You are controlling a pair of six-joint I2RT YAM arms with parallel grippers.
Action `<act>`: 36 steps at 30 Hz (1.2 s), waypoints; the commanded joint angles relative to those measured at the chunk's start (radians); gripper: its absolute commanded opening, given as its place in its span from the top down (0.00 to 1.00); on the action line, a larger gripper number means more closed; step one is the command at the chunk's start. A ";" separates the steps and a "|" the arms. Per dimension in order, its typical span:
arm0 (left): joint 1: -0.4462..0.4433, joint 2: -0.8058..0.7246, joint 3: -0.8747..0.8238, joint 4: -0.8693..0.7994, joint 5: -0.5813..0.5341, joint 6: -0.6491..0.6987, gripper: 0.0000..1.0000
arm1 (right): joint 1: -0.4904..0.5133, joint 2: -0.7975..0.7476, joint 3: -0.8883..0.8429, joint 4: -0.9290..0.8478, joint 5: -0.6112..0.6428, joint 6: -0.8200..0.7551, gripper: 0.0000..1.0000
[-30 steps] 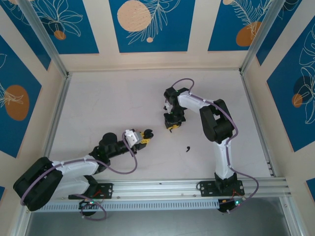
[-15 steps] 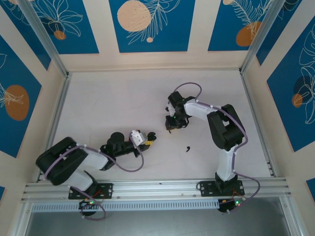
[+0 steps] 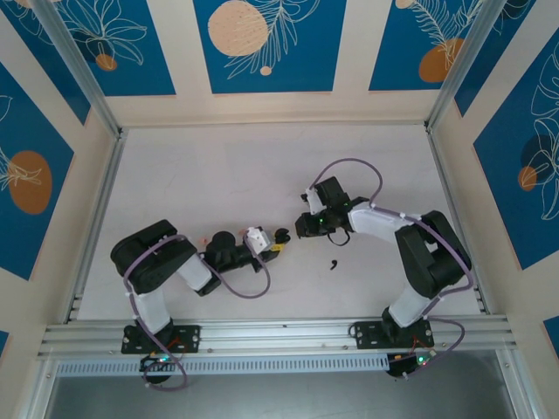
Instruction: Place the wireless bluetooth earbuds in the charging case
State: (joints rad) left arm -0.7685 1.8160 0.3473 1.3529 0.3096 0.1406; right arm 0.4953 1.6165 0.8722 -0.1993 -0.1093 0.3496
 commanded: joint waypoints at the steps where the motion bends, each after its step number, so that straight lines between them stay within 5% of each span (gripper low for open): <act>1: -0.011 0.022 0.028 0.054 -0.007 -0.004 0.87 | -0.006 -0.087 -0.064 0.139 -0.023 0.038 0.77; 21: -0.015 0.053 0.108 0.054 -0.052 -0.110 0.87 | 0.047 -0.403 -0.294 0.429 0.044 0.041 0.77; 36: -0.017 0.039 0.137 0.054 -0.023 -0.156 0.88 | 0.066 -0.413 -0.329 0.555 0.059 0.068 0.77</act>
State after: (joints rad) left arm -0.7746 1.8553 0.4706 1.3689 0.2615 0.0051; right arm 0.5526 1.2053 0.5476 0.2962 -0.0628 0.4026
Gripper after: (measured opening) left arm 0.179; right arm 0.231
